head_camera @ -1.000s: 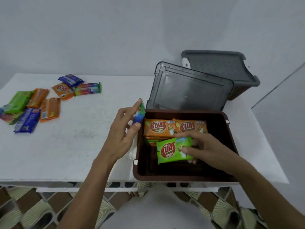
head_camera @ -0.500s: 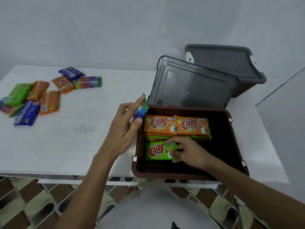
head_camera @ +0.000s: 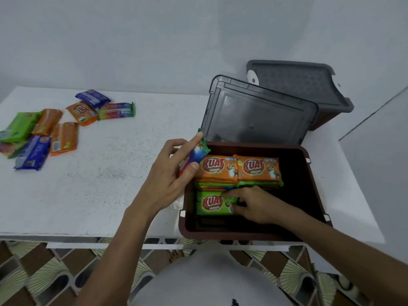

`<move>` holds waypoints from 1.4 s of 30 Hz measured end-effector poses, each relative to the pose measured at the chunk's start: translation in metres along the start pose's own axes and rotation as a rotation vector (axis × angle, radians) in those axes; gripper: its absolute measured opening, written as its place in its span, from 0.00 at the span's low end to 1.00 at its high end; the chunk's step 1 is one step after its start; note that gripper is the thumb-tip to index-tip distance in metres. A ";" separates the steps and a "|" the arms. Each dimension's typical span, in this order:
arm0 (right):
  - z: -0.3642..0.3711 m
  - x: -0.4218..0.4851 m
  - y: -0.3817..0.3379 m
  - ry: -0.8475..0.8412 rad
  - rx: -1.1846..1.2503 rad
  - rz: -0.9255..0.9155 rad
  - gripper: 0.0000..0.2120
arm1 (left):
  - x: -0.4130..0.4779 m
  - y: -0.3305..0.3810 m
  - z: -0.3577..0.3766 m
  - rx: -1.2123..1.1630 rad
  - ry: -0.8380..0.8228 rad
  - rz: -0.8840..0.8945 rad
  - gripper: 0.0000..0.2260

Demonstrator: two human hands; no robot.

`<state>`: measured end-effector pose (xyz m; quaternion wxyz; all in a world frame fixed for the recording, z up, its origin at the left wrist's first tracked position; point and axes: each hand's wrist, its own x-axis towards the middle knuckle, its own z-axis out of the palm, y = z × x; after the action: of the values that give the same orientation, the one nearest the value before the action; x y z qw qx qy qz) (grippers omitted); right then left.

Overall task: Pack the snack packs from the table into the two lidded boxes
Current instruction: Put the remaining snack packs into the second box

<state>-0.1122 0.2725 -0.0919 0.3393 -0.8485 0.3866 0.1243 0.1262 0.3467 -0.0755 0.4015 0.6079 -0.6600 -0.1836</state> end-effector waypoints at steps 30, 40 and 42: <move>-0.063 -0.087 0.007 0.314 0.799 -0.002 0.17 | -0.005 0.013 0.007 0.217 -0.004 0.033 0.27; -0.026 -0.066 0.037 0.169 0.589 0.223 0.17 | -0.013 -0.003 0.020 0.269 0.041 0.028 0.21; -0.018 -0.057 0.043 0.202 0.468 0.254 0.18 | -0.013 -0.003 0.020 0.279 0.040 0.026 0.21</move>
<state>-0.1834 0.2731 -0.0726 0.4675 -0.6999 0.5398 -0.0121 0.1127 0.3540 -0.0940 0.3285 0.6527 -0.6788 -0.0730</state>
